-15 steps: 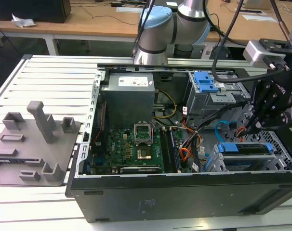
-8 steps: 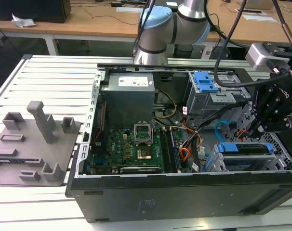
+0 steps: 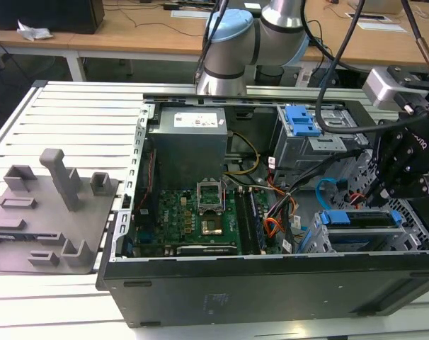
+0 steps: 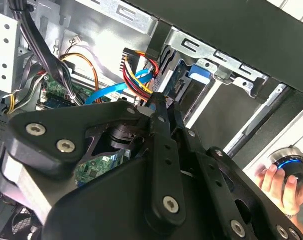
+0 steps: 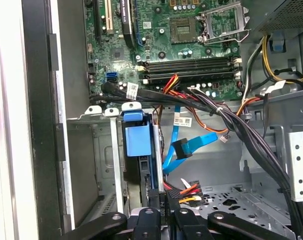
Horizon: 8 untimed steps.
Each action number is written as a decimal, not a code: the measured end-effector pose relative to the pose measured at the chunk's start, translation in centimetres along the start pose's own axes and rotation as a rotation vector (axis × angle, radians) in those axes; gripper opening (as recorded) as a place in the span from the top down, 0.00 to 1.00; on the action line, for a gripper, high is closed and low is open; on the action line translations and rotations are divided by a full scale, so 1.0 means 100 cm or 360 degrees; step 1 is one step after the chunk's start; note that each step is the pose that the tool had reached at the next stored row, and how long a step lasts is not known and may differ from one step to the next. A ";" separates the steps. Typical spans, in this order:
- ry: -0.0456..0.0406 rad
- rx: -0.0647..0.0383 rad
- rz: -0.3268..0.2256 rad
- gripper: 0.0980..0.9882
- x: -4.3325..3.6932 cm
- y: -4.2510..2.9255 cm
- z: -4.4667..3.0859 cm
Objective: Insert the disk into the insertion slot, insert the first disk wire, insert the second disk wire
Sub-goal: 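Insert the first disk wire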
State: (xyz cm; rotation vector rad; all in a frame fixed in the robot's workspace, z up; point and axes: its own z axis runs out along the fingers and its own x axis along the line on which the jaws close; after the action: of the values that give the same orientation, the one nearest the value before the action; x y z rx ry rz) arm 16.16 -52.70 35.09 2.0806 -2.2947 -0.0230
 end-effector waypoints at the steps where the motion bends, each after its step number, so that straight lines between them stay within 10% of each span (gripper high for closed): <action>1: 0.0000 0.0000 0.0000 0.92 0.0012 -0.0001 0.0003; 8: 0.0002 0.0001 -0.0068 0.92 0.0067 -0.0019 0.0041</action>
State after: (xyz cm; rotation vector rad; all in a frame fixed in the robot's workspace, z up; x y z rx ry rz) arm 16.26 -53.39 34.69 2.1294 -2.2494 -0.0219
